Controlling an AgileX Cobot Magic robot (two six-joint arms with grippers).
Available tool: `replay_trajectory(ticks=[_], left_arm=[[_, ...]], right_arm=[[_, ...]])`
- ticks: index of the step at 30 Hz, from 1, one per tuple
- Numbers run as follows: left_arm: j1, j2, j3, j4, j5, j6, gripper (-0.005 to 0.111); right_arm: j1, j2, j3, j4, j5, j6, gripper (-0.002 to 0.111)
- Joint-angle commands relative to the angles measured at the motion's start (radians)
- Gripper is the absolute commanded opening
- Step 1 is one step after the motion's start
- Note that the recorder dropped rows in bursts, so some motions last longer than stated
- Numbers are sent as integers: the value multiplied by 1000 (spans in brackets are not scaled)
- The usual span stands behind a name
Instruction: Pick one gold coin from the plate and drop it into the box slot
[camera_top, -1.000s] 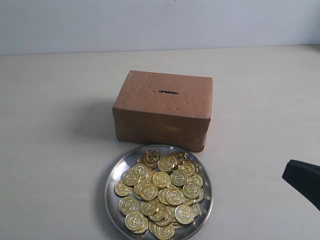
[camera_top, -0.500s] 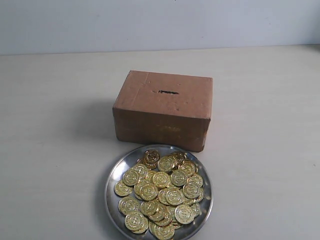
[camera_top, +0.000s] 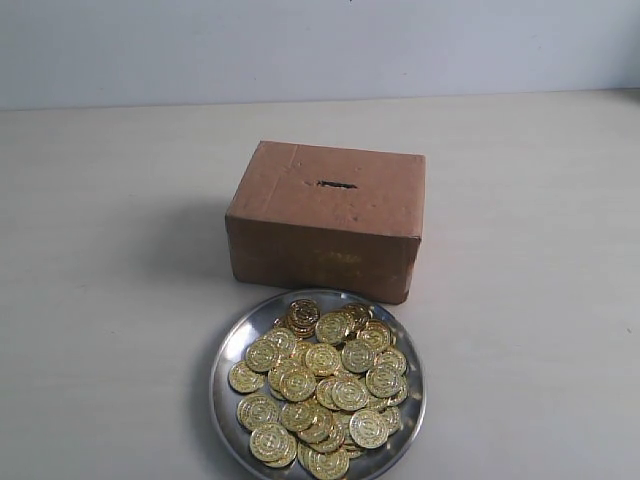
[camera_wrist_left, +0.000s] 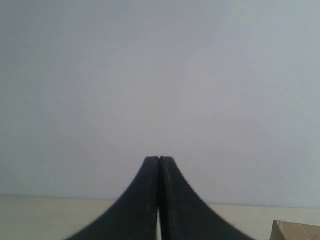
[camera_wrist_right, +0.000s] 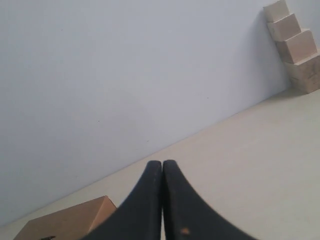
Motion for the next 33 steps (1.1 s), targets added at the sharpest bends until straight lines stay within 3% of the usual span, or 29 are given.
replay_trajectory(ticks=[1,10,17,19,21,23,33], left_arm=[[0,-6,3,-10,-1,-1,0],[0,-6,3,-10,-1,-1,0],[0,-6,3,-10,-1,-1,0],[0,-6,3,-10,-1,-1,0],[0,-6,3,-10,-1,-1,0],[0,-6,3,-10,-1,-1,0],[0,-6,3,-10,-1,-1,0]], right_arm=[[-3,-6,5,-3,-15,0,0],[-3,-6,5,-3,-15,0,0],[-75,-6,5,-6,-24,-69,0],[-75,-6,5,107,-39,-253,0],[-73,-6,5,405,-39,-638,0],[-73,-6,5,601,-37,-889,0],[-73,-6,5,1076,50,-1513,0]])
